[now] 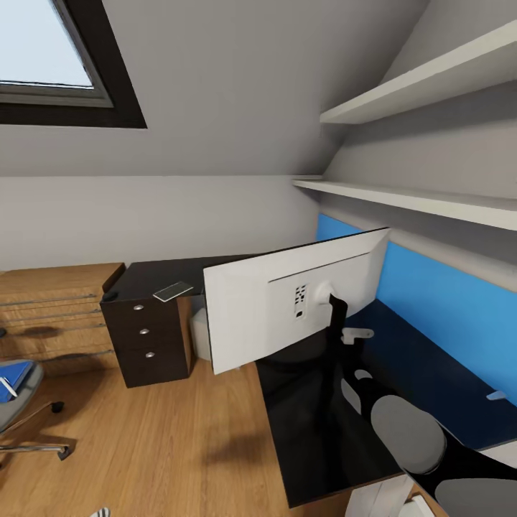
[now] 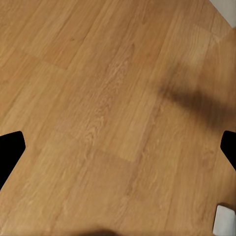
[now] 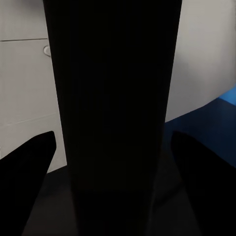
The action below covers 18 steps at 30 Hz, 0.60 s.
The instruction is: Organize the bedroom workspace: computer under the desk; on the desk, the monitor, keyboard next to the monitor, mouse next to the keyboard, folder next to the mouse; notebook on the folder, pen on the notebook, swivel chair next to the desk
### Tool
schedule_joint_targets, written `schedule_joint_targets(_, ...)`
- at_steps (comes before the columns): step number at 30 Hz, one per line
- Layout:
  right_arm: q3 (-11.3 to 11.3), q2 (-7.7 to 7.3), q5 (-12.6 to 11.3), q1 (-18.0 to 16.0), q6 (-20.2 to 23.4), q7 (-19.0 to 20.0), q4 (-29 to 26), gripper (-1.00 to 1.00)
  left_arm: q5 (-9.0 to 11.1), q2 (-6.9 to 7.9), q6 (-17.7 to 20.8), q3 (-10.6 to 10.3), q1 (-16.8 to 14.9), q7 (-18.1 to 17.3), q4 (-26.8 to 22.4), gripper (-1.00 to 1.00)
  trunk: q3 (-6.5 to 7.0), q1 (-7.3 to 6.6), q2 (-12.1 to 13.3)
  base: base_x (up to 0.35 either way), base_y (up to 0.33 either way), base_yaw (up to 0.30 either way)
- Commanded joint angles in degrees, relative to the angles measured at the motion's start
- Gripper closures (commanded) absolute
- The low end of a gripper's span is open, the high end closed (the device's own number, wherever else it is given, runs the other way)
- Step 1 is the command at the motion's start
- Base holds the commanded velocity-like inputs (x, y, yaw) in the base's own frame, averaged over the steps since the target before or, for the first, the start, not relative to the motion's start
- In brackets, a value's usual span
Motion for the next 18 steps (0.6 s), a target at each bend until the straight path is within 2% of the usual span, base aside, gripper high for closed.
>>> schedule_joint_targets(1,-1.11,0.07,1.43,-0.03,-0.09,-0.18,0.4,1.0,0.59,0.03,-0.18,-0.19,-0.04,0.21,-0.02,-1.0,-0.07,0.0,-0.03,0.0,0.0,0.0)
schedule_joint_targets(14,-1.3,0.0,1.24,-0.03,0.03,-0.41,0.34,1.0,0.57,0.03,-0.18,-0.13,-0.04,0.19,-0.02,-1.0,-0.07,0.0,-0.03,0.0,0.0,0.0)
schedule_joint_targets(18,-1.63,0.07,-0.18,-0.03,0.14,-1.75,0.34,1.0,0.55,0.03,-0.18,-0.11,-0.03,0.14,-0.02,-1.0,-0.07,0.0,-0.03,0.0,0.0,0.0)
